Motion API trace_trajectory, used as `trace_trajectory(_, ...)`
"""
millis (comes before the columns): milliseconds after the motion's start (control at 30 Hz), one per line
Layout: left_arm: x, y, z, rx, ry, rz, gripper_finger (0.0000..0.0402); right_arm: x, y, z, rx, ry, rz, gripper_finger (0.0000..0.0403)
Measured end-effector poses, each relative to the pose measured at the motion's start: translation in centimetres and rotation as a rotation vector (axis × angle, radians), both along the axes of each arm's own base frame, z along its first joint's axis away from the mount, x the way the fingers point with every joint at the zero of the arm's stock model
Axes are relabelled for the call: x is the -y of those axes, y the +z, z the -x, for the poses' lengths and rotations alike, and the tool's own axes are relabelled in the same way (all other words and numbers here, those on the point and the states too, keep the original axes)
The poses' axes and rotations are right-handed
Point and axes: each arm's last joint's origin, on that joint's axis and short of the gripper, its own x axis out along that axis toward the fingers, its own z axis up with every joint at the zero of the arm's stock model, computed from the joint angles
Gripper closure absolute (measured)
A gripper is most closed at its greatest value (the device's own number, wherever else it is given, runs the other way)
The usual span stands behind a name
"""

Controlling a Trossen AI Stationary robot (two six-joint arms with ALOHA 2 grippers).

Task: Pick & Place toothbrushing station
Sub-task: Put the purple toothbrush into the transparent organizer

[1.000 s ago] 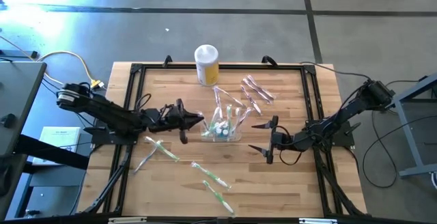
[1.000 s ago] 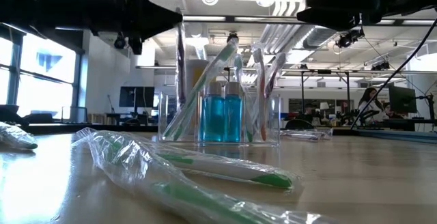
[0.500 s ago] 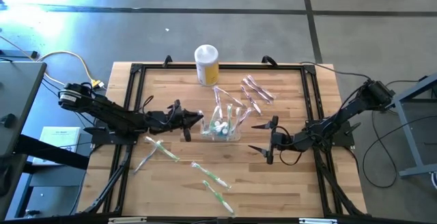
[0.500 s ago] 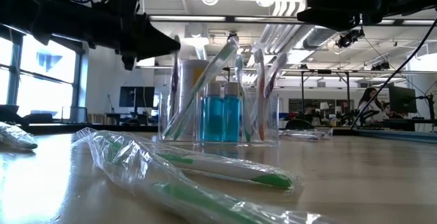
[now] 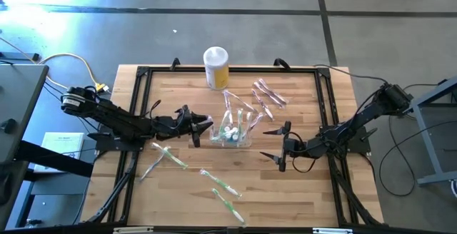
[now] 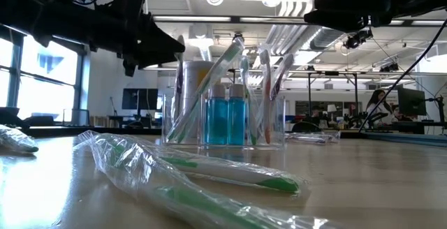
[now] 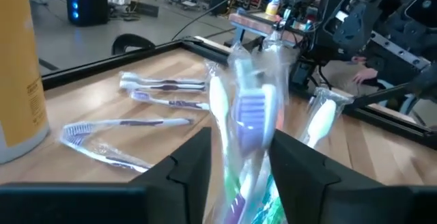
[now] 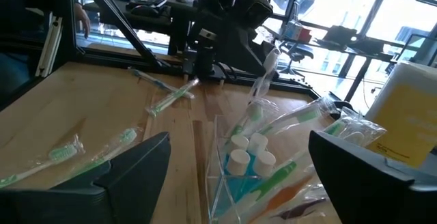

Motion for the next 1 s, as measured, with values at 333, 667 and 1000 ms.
trace_trajectory(333,0.3,2.3,-1.9,-0.033,-0.023,-0.059,0.0212,0.0,0.0,0.0,0.000,0.000,-0.002,0.0062)
trace_trajectory(667,0.4,6.4,-3.8,-0.015,0.051,-0.235,0.0206,0.2,-0.2,0.1,-0.012,-0.060,-0.011,0.0062)
trace_trajectory(1000,0.4,12.7,-3.7,-0.074,0.082,-0.313,0.0206,1.2,-1.1,0.6,-0.036,-0.418,0.015,0.0062)
